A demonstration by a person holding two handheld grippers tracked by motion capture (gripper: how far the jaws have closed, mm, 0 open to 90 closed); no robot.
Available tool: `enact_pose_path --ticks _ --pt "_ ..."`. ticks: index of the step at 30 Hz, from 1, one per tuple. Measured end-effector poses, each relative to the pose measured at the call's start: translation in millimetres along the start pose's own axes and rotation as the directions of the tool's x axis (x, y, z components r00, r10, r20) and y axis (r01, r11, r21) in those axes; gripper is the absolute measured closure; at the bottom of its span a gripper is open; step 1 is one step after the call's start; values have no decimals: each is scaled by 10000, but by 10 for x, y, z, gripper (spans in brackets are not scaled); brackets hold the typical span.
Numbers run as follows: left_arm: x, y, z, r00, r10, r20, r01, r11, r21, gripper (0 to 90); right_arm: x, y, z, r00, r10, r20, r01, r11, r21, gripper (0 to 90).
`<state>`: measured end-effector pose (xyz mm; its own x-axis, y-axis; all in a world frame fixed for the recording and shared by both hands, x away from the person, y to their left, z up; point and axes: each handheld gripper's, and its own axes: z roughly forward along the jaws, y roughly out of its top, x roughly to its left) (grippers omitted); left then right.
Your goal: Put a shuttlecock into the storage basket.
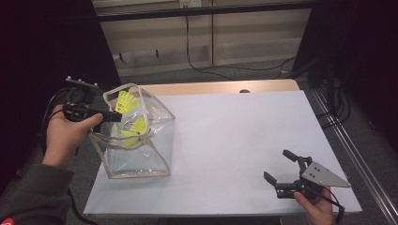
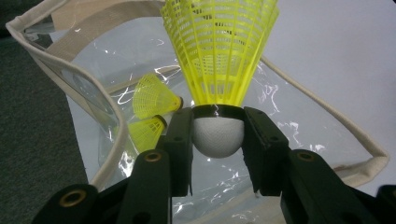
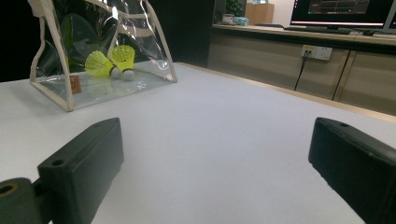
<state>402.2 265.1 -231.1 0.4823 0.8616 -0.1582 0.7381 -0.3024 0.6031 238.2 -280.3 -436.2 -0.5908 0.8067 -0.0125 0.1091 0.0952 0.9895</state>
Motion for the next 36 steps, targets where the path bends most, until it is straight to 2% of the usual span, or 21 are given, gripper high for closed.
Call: enact_pose_path --ticks 36 --pt "44 -89 129 9999 -51 114 47 9994 331 649 0 1 -1 10000 -24 10 24 10000 9 31"
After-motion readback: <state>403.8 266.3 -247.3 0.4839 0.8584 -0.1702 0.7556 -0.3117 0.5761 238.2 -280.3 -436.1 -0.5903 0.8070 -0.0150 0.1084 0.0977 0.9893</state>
